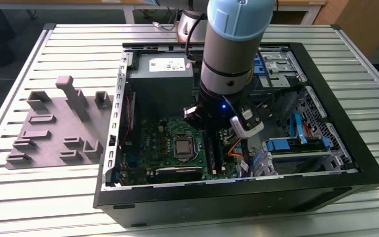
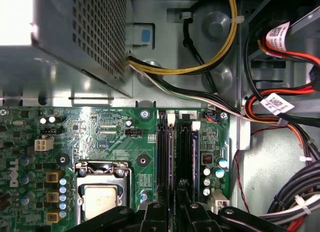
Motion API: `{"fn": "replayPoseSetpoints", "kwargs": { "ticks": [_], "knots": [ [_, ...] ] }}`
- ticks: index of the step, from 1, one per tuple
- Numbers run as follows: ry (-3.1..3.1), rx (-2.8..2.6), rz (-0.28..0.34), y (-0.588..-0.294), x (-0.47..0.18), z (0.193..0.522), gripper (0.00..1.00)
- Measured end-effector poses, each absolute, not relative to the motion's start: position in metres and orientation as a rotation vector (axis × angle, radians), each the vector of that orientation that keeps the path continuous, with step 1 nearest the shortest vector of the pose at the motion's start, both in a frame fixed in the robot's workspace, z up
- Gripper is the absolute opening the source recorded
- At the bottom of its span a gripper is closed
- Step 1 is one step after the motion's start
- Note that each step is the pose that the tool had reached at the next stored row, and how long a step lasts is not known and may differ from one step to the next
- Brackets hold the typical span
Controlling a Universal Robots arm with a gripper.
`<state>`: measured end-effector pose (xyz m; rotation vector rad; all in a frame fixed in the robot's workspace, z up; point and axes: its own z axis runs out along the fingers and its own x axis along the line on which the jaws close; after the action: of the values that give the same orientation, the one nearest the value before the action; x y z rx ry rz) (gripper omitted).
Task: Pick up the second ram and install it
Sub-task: 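Insert the second ram into the second slot, then press down the second ram until it locks into place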
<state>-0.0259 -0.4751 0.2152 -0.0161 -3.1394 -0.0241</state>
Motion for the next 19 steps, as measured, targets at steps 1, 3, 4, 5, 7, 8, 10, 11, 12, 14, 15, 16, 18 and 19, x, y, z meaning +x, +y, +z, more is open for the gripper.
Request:
{"fn": "replayPoseSetpoints", "kwargs": {
  "ticks": [1, 3, 4, 5, 7, 8, 10, 11, 12, 14, 15, 16, 18, 19],
  "knots": [
    [-3.139, -0.016, -0.024, -0.475, -0.026, 0.217, 0.22],
    [-3.139, -0.016, -0.025, -0.475, -0.026, 0.225, 0.22],
    [-3.139, -0.016, -0.026, -0.475, -0.026, 0.229, 0.22],
    [-3.139, -0.016, -0.027, -0.475, -0.026, 0.234, 0.22],
    [-3.139, -0.016, -0.027, -0.475, -0.026, 0.240, 0.22],
    [-3.139, -0.016, -0.027, -0.475, -0.026, 0.240, 0.22],
    [-3.139, -0.016, -0.027, -0.475, -0.026, 0.240, 0.20],
    [-3.139, -0.016, -0.027, -0.475, -0.026, 0.240, 0.13],
    [-3.139, -0.016, -0.027, -0.475, -0.026, 0.240, 0.11],
    [-3.139, -0.016, -0.027, -0.475, -0.026, 0.240, 0.11],
    [-3.139, -0.016, -0.027, -0.475, -0.026, 0.240, 0.11],
    [-3.139, -0.016, -0.027, -0.475, -0.026, 0.240, 0.11],
    [-3.139, -0.016, -0.027, -0.475, -0.026, 0.240, 0.11],
    [-3.139, -0.016, -0.027, -0.475, -0.026, 0.240, 0.11]
  ]
}}
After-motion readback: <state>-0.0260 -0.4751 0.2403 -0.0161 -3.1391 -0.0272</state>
